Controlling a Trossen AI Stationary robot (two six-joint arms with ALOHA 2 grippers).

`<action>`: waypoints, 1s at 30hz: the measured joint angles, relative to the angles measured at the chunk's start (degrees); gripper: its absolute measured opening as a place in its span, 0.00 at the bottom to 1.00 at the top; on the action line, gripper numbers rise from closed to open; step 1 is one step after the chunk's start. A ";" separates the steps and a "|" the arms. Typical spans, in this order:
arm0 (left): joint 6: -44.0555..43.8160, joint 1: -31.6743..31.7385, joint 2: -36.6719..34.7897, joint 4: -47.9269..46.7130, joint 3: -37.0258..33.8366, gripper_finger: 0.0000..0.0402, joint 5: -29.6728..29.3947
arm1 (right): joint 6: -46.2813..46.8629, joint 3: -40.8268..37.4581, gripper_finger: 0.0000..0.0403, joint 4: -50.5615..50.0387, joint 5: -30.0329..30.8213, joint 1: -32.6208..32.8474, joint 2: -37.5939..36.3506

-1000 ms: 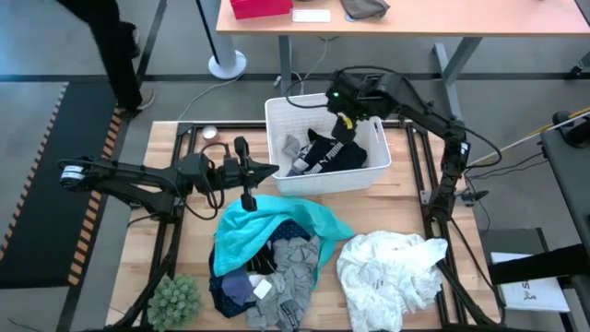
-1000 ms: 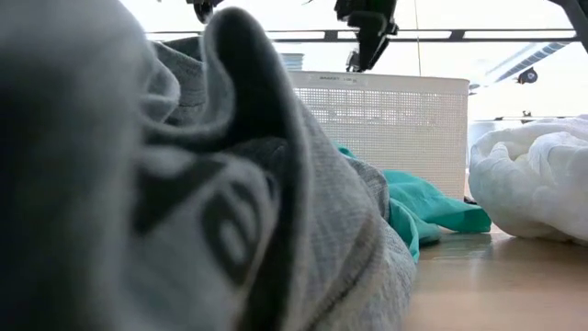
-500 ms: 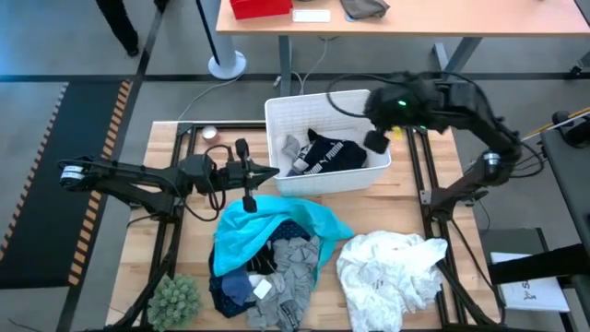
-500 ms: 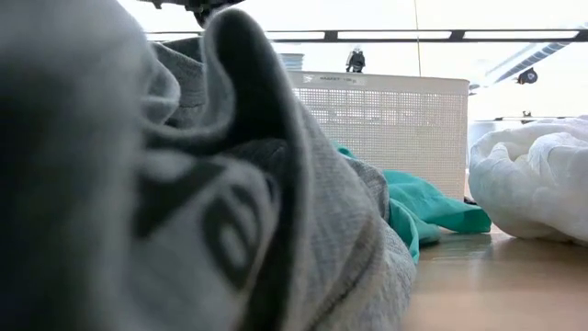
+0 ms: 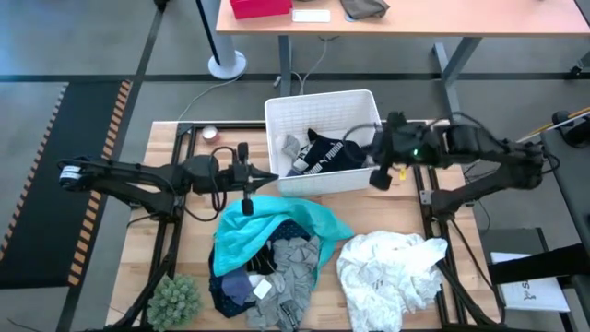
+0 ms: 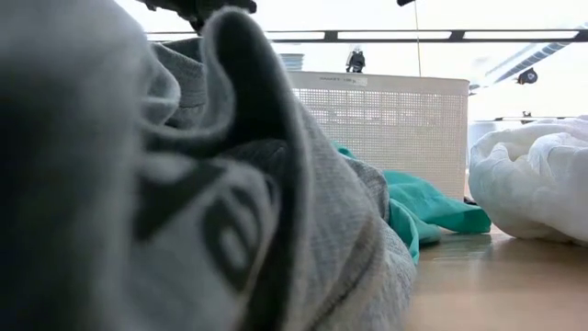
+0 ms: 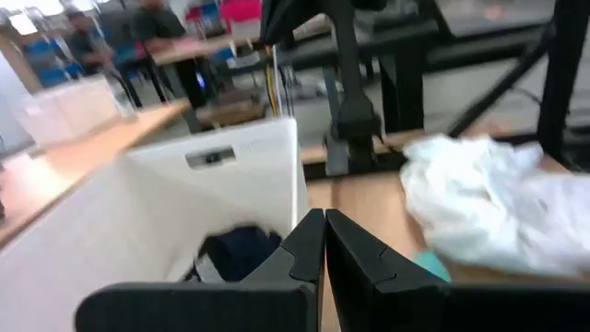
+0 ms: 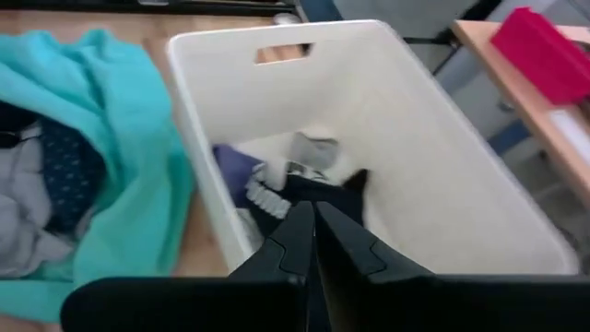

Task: Sort clothes
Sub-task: Put the black sock in the bin

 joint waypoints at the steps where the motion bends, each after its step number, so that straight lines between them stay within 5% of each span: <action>1: -0.15 -0.50 -0.01 -3.32 1.59 0.00 -0.01 | 0.81 -2.60 0.00 2.42 0.01 1.01 -0.86; 8: 0.00 -7.27 1.77 -21.32 13.16 0.00 -4.37 | 1.73 -17.90 0.00 21.47 -3.05 9.55 -2.43; 16: 0.09 -14.86 1.24 -18.14 13.40 0.00 -9.53 | 1.74 -27.01 0.00 45.76 -12.04 16.49 4.56; 22: -2.26 -16.45 1.76 -17.29 10.94 0.00 -13.41 | 1.70 -24.03 0.00 52.60 -14.18 18.98 16.29; 30: -2.14 -16.67 1.12 -7.81 6.36 0.00 -13.53 | -0.49 -8.03 0.03 49.25 -16.41 20.99 36.07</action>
